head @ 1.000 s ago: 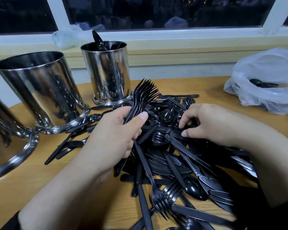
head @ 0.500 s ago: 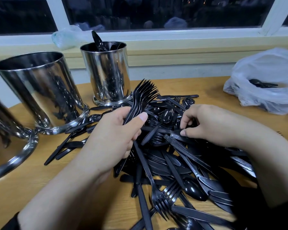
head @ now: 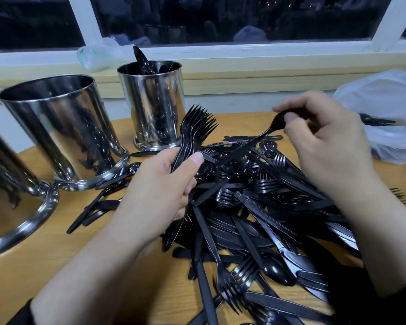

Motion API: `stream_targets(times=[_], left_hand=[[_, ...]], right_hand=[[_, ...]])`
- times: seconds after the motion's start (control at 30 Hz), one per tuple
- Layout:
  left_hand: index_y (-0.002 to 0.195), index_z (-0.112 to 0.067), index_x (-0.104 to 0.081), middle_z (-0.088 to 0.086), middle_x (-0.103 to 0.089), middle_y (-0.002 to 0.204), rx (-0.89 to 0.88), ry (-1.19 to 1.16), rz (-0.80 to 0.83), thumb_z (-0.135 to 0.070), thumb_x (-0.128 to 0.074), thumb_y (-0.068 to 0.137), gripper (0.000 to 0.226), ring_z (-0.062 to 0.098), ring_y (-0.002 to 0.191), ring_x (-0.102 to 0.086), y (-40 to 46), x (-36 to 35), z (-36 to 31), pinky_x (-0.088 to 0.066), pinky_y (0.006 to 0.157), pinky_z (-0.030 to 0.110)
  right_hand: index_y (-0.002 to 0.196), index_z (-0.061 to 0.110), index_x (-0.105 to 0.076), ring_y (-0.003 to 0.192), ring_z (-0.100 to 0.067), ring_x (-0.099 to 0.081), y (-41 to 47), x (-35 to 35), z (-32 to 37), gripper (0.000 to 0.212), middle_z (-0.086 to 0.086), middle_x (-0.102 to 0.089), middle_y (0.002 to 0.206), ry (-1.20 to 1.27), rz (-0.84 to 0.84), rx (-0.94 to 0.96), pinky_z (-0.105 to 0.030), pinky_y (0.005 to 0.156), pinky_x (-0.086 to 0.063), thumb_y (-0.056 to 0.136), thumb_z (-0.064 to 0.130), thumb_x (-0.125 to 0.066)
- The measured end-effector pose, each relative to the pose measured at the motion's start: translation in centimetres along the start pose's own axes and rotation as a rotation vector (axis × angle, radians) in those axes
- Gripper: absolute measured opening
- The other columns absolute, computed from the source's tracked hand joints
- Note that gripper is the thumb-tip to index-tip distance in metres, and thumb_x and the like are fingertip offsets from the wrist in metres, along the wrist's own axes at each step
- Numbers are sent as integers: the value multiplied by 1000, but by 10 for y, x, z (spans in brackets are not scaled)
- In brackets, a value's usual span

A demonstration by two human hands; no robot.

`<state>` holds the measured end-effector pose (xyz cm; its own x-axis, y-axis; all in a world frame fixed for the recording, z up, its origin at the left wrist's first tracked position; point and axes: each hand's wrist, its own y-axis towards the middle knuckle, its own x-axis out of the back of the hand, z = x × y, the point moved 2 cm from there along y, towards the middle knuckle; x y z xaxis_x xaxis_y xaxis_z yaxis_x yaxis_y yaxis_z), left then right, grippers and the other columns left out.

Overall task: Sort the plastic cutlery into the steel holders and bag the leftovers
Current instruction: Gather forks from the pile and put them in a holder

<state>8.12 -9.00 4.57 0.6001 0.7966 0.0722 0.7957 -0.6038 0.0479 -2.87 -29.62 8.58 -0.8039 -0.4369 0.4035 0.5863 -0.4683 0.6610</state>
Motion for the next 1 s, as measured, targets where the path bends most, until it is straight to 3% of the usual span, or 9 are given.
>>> stream_targets(times=[0.1,0.23,0.33,0.43,0.6,0.73,0.8,0.9,1.0], left_hand=[[101,-5,-60,-1,-41,62,-14,23,-11,-35,-60,101,30,14,48,-29,0,0,-1,-27,40,24],[84,-9,-59,-1,-53,61,-96,149,-35,-34,-58,102,30,16,53,-50,0,0,0,-46,51,26],[89,-5,-62,2,-65,66,-104,133,-29,-28,-56,103,28,17,59,-65,0,-1,-2,-51,56,20],[95,-8,-64,11,-74,75,5,7,63,-27,-55,105,23,22,60,-71,-5,-6,-6,-55,54,23],[95,-11,-63,15,-74,79,48,1,220,-31,-54,105,24,24,48,-61,-13,-12,-9,-50,47,28],[81,-19,-64,2,-57,62,72,-30,264,-39,-54,103,31,12,40,-36,-13,-15,-3,-29,39,23],[86,-24,-71,2,-47,64,104,-66,274,-43,-57,99,27,10,43,-29,-13,-17,-2,-23,40,20],[100,-11,-66,-1,-41,63,121,-52,265,-42,-64,93,33,10,43,-27,-12,-16,0,-22,40,19],[74,-26,-62,-1,-39,64,93,-37,234,-36,-64,97,25,11,45,-26,-8,-12,1,-23,40,19]], right_hand=[[99,37,-66,72,-21,-59,-3,0,5,30,12,-65,85,70,18,65,-35,66,-48,97,11,-53],[100,43,-67,74,-15,-60,-8,-12,5,27,18,-69,88,157,164,73,-26,67,-48,92,18,-62],[108,41,-68,83,-24,-65,-11,-19,5,31,3,-70,97,285,258,50,-30,76,-55,91,15,-69],[110,38,-68,81,-29,-68,-13,-24,5,35,-7,-68,97,388,289,22,-31,78,-59,90,9,-74],[105,34,-68,73,-22,-70,-12,-26,5,31,-2,-66,86,404,239,-25,-24,73,-56,87,10,-77],[101,36,-67,73,-23,-64,-13,-25,8,29,-3,-64,86,328,205,-19,-25,67,-54,86,14,-80],[99,38,-67,72,-21,-61,-13,-25,8,28,-3,-63,86,285,194,-10,-26,65,-53,85,18,-81],[99,37,-66,69,-14,-54,-13,-24,8,24,0,-63,83,225,178,27,-21,64,-45,85,25,-81],[91,34,-66,65,-8,-50,-9,-17,4,8,2,-62,76,150,100,7,-19,62,-41,90,36,-74]])
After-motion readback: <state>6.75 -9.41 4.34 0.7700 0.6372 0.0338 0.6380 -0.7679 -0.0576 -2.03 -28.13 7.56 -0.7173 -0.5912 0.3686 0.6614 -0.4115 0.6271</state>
